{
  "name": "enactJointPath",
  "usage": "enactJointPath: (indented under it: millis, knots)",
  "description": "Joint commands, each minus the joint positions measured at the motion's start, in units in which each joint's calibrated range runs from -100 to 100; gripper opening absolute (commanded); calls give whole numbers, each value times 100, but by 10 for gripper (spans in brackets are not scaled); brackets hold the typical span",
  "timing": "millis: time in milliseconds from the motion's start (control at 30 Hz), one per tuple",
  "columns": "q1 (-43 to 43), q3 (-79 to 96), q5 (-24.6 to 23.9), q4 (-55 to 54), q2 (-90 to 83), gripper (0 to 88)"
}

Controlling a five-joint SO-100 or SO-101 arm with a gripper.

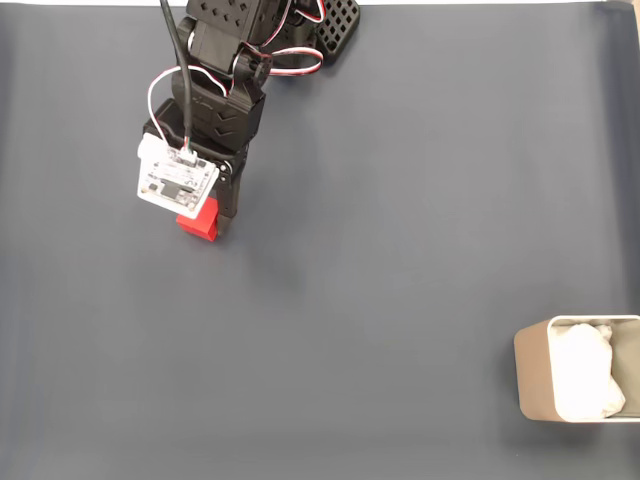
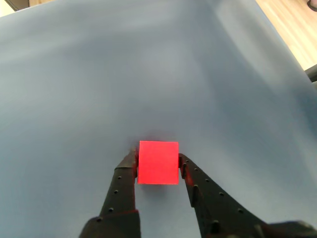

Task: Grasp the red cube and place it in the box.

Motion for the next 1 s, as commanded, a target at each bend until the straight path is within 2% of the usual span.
enactJointPath:
  millis: [0, 467, 967]
  knots:
    - [-12, -100, 49, -78, 11, 130]
    - [-104, -329, 49, 200, -163, 96]
    - [-971, -2746, -410, 1618, -388, 93]
